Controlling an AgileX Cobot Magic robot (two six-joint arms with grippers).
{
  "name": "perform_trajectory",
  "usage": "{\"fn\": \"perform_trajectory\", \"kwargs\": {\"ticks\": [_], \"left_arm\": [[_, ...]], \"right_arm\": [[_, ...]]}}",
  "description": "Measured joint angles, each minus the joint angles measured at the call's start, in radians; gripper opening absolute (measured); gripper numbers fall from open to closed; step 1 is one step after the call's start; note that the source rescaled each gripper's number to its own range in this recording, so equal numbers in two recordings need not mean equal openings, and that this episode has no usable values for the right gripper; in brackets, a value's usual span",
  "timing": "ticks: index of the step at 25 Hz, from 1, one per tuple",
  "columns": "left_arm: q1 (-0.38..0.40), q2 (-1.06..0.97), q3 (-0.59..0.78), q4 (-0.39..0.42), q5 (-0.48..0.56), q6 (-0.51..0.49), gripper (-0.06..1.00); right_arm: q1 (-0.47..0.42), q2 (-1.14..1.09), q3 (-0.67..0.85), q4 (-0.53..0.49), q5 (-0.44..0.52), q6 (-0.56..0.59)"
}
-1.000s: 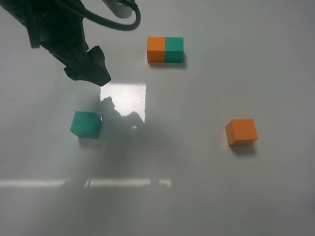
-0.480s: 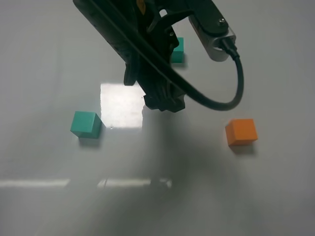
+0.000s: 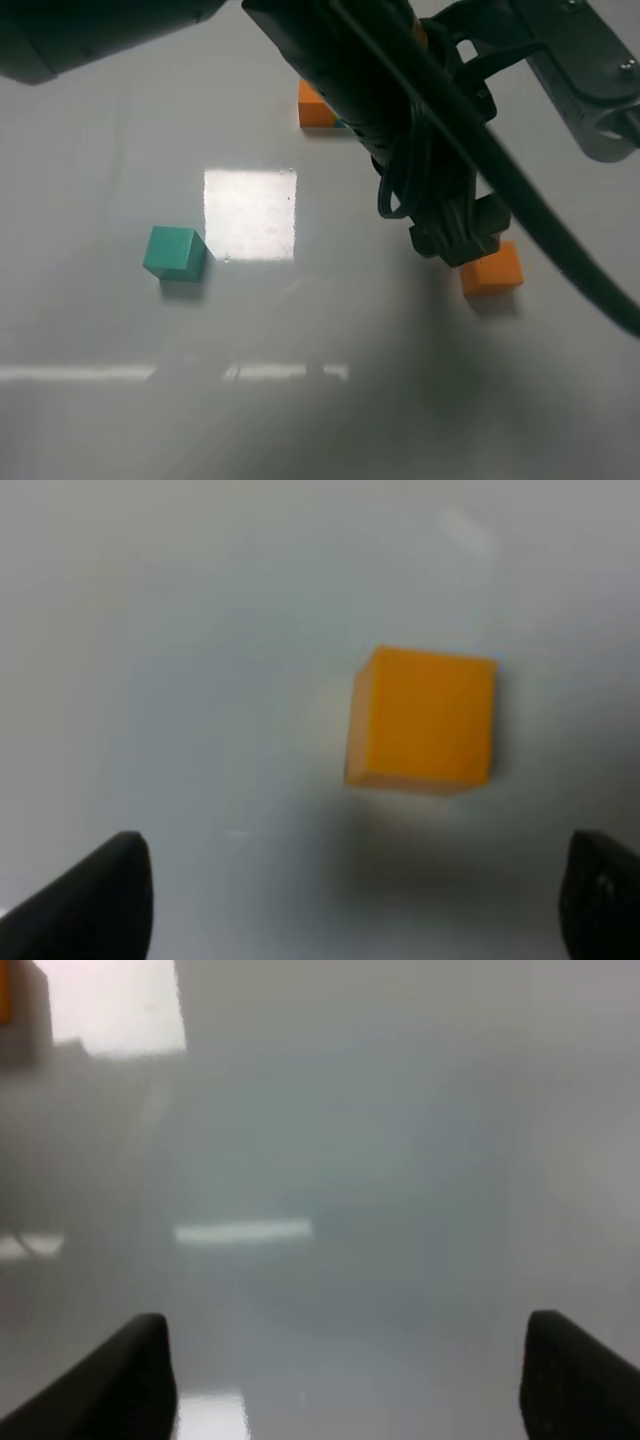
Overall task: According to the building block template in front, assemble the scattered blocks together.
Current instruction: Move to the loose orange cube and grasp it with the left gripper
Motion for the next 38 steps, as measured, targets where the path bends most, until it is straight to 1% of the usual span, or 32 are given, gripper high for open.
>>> {"fn": "perform_trajectory", "kwargs": {"ticks": [5, 14, 18, 24, 31, 35, 38], "left_arm": [[-0.022, 0.054, -0.003, -0.030, -0.018, 0.017, 1.00], [-0.044, 0.117, -0.004, -0.036, -0.077, 0.026, 1.00], [-0.045, 0.142, -0.005, -0.036, -0.086, 0.026, 1.00], [-0.040, 0.166, -0.006, -0.018, -0.101, 0.023, 0.95], [-0.011, 0.178, -0.006, -0.011, -0.092, 0.014, 0.87], [-0.007, 0.187, -0.006, -0.011, -0.096, 0.015, 0.82], [-0.007, 0.200, -0.006, -0.012, -0.100, 0.017, 0.81]], "right_arm": [[0.000, 0.000, 0.000, 0.000, 0.000, 0.000], [0.000, 0.000, 0.000, 0.000, 0.000, 0.000], [0.000, 0.000, 0.000, 0.000, 0.000, 0.000], [0.000, 0.000, 0.001, 0.000, 0.000, 0.000], [0.000, 0.000, 0.001, 0.000, 0.000, 0.000], [0.000, 0.000, 0.001, 0.000, 0.000, 0.000], [0.000, 0.000, 0.001, 0.000, 0.000, 0.000]]}}
